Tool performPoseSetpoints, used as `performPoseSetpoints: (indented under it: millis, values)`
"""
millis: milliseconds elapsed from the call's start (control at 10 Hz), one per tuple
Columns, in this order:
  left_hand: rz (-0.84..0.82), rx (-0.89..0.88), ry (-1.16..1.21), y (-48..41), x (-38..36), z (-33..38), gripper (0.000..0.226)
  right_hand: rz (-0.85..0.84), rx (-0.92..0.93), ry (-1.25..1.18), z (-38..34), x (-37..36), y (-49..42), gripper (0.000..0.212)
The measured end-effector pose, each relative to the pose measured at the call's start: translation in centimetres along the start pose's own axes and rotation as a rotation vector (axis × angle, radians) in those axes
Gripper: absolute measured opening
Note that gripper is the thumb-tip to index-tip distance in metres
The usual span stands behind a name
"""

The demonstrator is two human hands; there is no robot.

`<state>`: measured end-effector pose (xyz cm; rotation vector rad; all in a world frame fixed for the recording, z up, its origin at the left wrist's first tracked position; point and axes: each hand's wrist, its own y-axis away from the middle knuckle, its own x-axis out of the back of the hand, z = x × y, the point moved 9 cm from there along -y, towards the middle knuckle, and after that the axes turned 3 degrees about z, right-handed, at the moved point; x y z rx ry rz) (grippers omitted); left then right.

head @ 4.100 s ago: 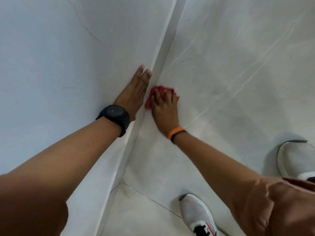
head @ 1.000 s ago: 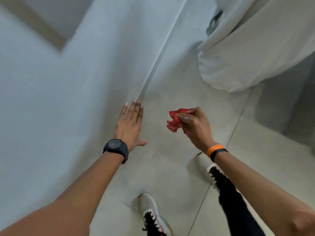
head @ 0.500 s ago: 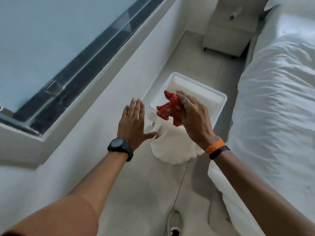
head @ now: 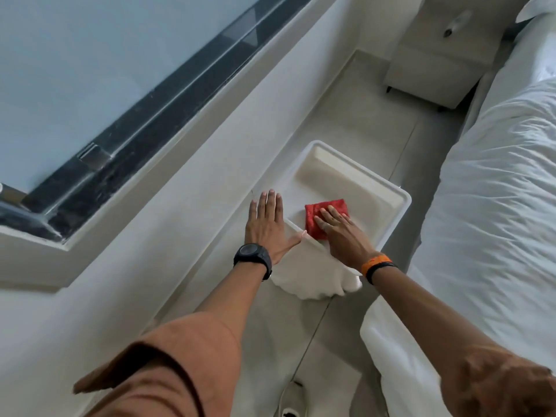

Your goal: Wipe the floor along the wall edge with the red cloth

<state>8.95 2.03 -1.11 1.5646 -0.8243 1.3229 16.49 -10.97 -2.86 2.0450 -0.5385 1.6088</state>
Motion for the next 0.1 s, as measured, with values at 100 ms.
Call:
performPoseSetpoints:
  millis: [100]
  values:
    - [0.011,0.031,-0.033,0.36,0.28,-1.09,0.108,0.078,-0.025,-0.016,0.46,1.54,2.65,0.065]
